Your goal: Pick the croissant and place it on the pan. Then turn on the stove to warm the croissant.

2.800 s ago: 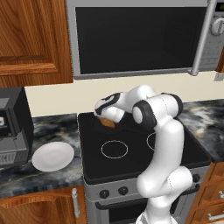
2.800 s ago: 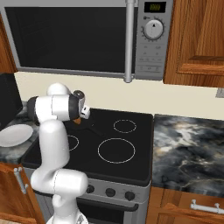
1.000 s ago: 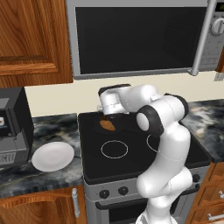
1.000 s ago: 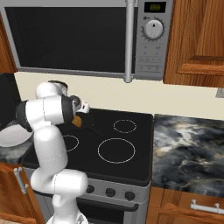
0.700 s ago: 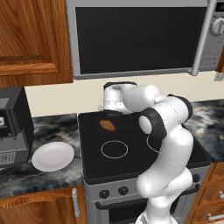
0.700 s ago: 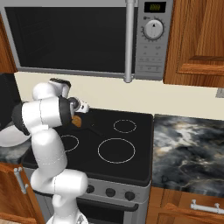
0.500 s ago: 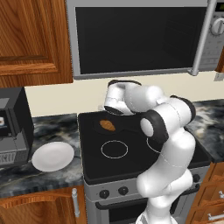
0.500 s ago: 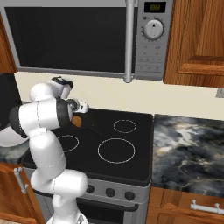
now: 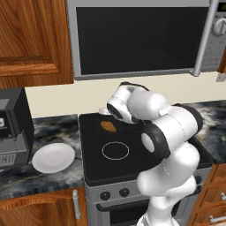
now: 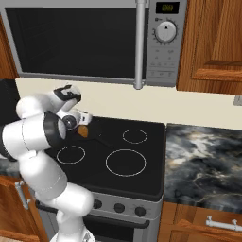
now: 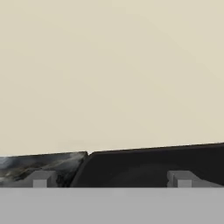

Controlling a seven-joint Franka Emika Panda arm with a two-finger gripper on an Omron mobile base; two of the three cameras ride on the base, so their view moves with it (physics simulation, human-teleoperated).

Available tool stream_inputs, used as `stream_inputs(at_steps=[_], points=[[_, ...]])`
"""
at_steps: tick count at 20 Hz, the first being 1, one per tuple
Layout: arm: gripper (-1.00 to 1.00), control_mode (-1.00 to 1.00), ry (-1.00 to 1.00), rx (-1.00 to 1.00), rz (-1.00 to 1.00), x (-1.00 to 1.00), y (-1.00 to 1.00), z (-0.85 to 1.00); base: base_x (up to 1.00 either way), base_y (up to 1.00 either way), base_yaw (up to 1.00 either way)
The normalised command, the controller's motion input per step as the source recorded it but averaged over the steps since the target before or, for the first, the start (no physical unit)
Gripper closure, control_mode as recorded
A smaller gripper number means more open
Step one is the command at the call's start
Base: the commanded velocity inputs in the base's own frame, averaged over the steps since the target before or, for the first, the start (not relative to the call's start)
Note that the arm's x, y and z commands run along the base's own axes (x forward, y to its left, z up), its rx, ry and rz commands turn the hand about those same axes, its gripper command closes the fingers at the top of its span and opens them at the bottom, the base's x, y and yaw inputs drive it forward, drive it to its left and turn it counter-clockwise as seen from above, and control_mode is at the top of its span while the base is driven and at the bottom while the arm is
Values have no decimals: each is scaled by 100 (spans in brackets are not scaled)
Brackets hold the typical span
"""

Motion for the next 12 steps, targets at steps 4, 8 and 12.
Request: stream_inputs(at_steps=[4, 8, 12], points=[[-100, -100, -10, 0, 0, -27, 0, 32, 0, 0, 0], [-100, -100, -11, 0, 0, -30, -9, 48, 0, 0, 0], [-100, -100, -12, 0, 0, -40, -23, 59, 0, 0, 0]])
